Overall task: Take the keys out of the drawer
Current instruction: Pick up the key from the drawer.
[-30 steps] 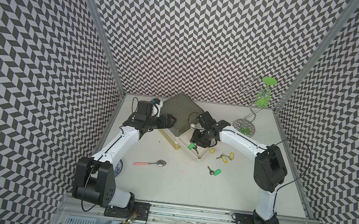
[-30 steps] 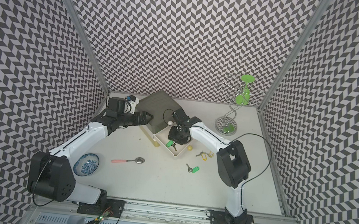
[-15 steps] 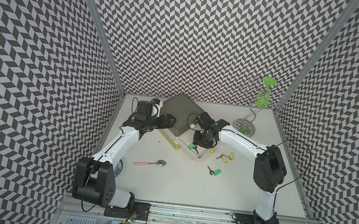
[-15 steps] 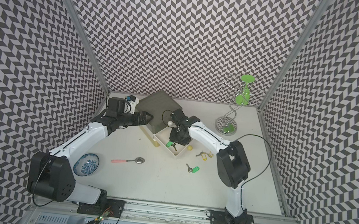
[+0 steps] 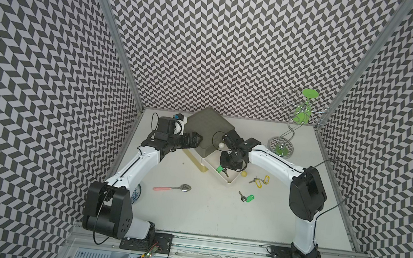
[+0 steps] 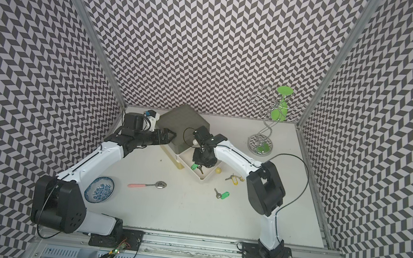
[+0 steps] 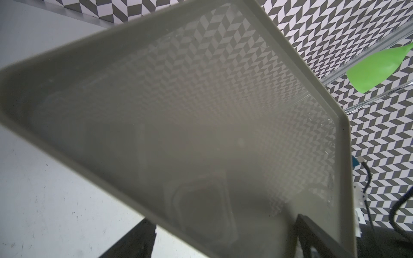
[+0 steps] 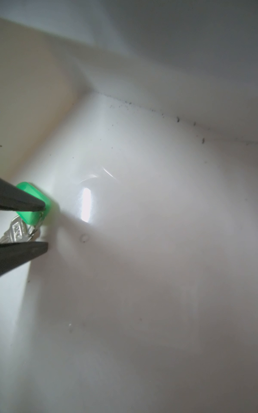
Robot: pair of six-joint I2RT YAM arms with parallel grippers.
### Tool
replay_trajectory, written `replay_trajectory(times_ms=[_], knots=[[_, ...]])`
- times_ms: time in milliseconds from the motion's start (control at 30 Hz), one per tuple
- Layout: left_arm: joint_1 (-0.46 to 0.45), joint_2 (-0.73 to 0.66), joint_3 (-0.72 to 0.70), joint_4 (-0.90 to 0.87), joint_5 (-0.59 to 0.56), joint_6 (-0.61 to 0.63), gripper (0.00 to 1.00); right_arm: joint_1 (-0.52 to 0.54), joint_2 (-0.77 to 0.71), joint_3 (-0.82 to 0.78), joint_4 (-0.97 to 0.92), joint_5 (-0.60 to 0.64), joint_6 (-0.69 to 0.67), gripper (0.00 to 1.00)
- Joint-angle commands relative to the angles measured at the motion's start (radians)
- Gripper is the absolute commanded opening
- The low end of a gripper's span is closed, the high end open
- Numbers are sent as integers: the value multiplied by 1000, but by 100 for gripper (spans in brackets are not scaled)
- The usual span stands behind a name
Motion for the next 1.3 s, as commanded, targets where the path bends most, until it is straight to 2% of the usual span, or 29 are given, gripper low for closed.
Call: replay_trajectory(times_ms=[0,133,533,800,967,1267], knots=[[0,60,-60,-149,-80,81,100,9,31,-9,26,22,-9,14],[0,69,-55,-149,-80,79,100,9,24,-2,16,33,-11,0],[0,69,-29,-159,-73,77,100,5,-129,56,-50,187,-14,0],[0,55,0,-158,-73,69,100,-13,-233,64,-87,188,-8,0],[0,17,11,-146,-74,63,100,-25,-311,69,-152,231,-8,0],[-1,-113,8,-99,-49,25,100,-96,-526,-158,-230,249,-29,0]])
